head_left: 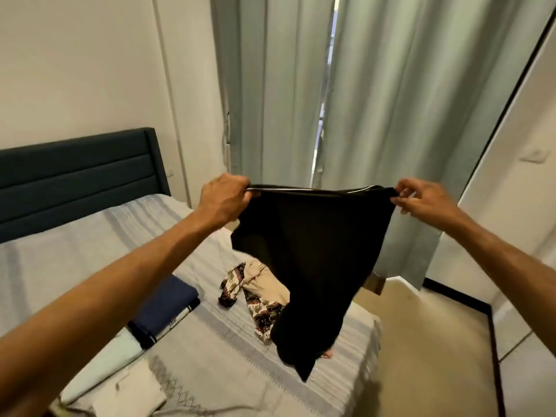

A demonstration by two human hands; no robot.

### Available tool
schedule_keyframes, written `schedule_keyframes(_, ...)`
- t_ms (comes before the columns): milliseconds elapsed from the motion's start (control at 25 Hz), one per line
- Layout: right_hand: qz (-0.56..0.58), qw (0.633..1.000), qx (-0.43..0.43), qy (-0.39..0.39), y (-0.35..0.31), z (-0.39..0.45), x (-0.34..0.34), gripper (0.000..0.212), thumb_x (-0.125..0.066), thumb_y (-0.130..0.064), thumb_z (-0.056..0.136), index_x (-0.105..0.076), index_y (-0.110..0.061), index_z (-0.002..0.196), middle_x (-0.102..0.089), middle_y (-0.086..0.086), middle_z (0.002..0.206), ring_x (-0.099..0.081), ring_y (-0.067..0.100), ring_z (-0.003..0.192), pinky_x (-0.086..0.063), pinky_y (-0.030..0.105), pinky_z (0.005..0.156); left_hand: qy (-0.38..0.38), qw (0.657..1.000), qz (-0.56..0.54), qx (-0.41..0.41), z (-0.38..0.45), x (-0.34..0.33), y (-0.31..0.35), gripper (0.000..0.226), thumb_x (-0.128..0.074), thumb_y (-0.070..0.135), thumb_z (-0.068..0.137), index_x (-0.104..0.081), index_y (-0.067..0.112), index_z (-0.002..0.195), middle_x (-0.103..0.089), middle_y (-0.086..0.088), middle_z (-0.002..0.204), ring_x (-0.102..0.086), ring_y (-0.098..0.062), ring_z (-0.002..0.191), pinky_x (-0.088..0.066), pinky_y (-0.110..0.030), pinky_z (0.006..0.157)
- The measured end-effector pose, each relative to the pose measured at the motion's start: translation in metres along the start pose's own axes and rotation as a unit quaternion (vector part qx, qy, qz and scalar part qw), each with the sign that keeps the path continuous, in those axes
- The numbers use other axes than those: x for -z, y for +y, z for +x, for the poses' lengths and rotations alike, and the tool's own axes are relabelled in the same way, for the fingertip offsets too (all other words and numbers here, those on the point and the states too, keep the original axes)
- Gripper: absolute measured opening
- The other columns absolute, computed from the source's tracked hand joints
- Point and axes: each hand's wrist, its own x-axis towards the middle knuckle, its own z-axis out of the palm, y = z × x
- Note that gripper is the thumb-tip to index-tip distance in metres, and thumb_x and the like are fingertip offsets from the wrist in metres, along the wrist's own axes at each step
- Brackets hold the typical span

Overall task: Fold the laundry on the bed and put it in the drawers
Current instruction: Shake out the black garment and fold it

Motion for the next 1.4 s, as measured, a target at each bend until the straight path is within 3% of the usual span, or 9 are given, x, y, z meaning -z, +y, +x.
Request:
schedule_keyframes(200, 0.233, 0.967, -0.083, -0.064, -0.028, -0.063, 0.117, 0.014, -0.068, -0.022, 0.092, -0.058, -0.020, 0.082, -0.061, 0.001, 0.084, -0.059, 0.014, 0.082, -0.044, 0.036, 0.085, 0.007, 0.994, -0.074, -0.080, 0.039, 0.087, 0.077, 0.022, -0.060, 0.043, 0.102, -0.068, 0.032, 0.120, -0.072, -0.004, 0.106, -0.072, -0.024, 0.089, -0.060, -0.041, 0.081)
schedule_keyframes(400, 0.431, 0.888, -0.126, -0.101, -0.040, -0.138, 0.156, 0.033, -0.051, -0.027, 0.101, -0.076, -0.017, 0.082, -0.072, 0.000, 0.074, -0.069, 0.013, 0.068, -0.055, 0.020, 0.058, -0.063, 0.948, -0.260, -0.171, 0.042, 0.088, 0.121, 0.023, -0.058, 0.024, 0.106, -0.067, 0.032, 0.126, -0.070, -0.003, 0.112, -0.075, -0.021, 0.089, -0.063, -0.026, 0.066)
schedule_keyframes(480, 0.366, 0.903, -0.132, -0.184, -0.029, -0.157, 0.164, 0.024, -0.067, -0.027, 0.096, -0.071, -0.011, 0.113, -0.077, 0.009, 0.101, -0.076, 0.023, 0.090, -0.061, 0.028, 0.070, -0.026, 0.948, -0.271, -0.166, 0.044, 0.079, 0.140, 0.025, -0.058, 0.019, 0.105, -0.070, 0.030, 0.124, -0.070, -0.001, 0.110, -0.073, -0.020, 0.090, -0.061, -0.024, 0.064)
schedule_keyframes(600, -0.046, 0.919, -0.195, -0.339, 0.014, -0.159, 0.174, 0.050, -0.089, -0.032, 0.078, -0.065, -0.016, 0.118, -0.072, 0.011, 0.120, -0.072, 0.028, 0.106, -0.059, 0.039, 0.091, 0.009, 0.948, -0.278, -0.158, 0.051, 0.071, 0.172, 0.027, -0.059, 0.016, 0.103, -0.073, 0.028, 0.122, -0.068, 0.004, 0.108, -0.067, -0.019, 0.097, -0.054, -0.020, 0.066)
schedule_keyframes(720, -0.297, 0.914, -0.185, -0.207, 0.061, -0.155, 0.192, 0.033, -0.080, -0.041, 0.087, -0.065, -0.017, 0.105, -0.069, 0.009, 0.105, -0.065, 0.021, 0.092, -0.053, 0.033, 0.081, -0.002, 0.939, -0.301, -0.166, 0.054, 0.067, 0.208, 0.024, -0.061, 0.018, 0.102, -0.074, 0.025, 0.121, -0.069, 0.003, 0.109, -0.067, -0.020, 0.102, -0.060, -0.029, 0.081)
schedule_keyframes(920, -0.068, 0.969, -0.209, -0.113, 0.120, -0.187, 0.225, 0.091, -0.078, -0.083, 0.053, -0.070, -0.002, 0.095, -0.069, 0.017, 0.084, -0.064, 0.025, 0.077, -0.047, 0.033, 0.069, 0.063, 0.952, -0.283, -0.093, 0.072, 0.068, 0.226, 0.035, -0.057, 0.024, 0.091, -0.073, 0.038, 0.119, -0.075, 0.003, 0.110, -0.071, -0.022, 0.101, -0.062, -0.044, 0.088)
schedule_keyframes(1040, 0.178, 0.953, -0.228, -0.086, 0.121, -0.206, 0.227, 0.050, -0.078, -0.040, 0.086, -0.070, -0.001, 0.116, -0.077, 0.015, 0.103, -0.074, 0.033, 0.098, -0.062, 0.046, 0.086, 0.059, 0.972, -0.224, -0.052, 0.091, 0.057, 0.223, 0.035, -0.057, 0.027, 0.090, -0.070, 0.038, 0.121, -0.074, 0.001, 0.114, -0.068, -0.025, 0.104, -0.059, -0.045, 0.092)
schedule_keyframes(1200, 0.367, 0.903, -0.224, 0.016, 0.089, -0.187, 0.243, 0.011, -0.070, -0.010, 0.093, -0.072, -0.005, 0.103, -0.071, 0.018, 0.101, -0.072, 0.031, 0.092, -0.065, 0.043, 0.074, -0.155, 0.984, -0.083, -0.018, 0.086, 0.029, 0.239, 0.067, -0.072, 0.039, 0.094, -0.041, 0.021, 0.150, -0.047, -0.020, 0.147, -0.048, -0.040, 0.132, -0.043, -0.051, 0.110)
schedule_keyframes(1400, 0.471, 0.844, -0.236, 0.100, 0.033, -0.152, 0.225, 0.020, -0.039, 0.003, 0.095, -0.053, -0.004, 0.107, -0.058, 0.023, 0.102, -0.074, 0.039, 0.067, -0.062, 0.050, 0.060, -0.149, 0.896, -0.296, -0.296, -0.015, 0.010, 0.348, 0.042, -0.061, 0.042, 0.101, -0.050, 0.020, 0.136, -0.070, 0.000, 0.122, -0.072, -0.007, 0.090, -0.061, -0.029, 0.084)
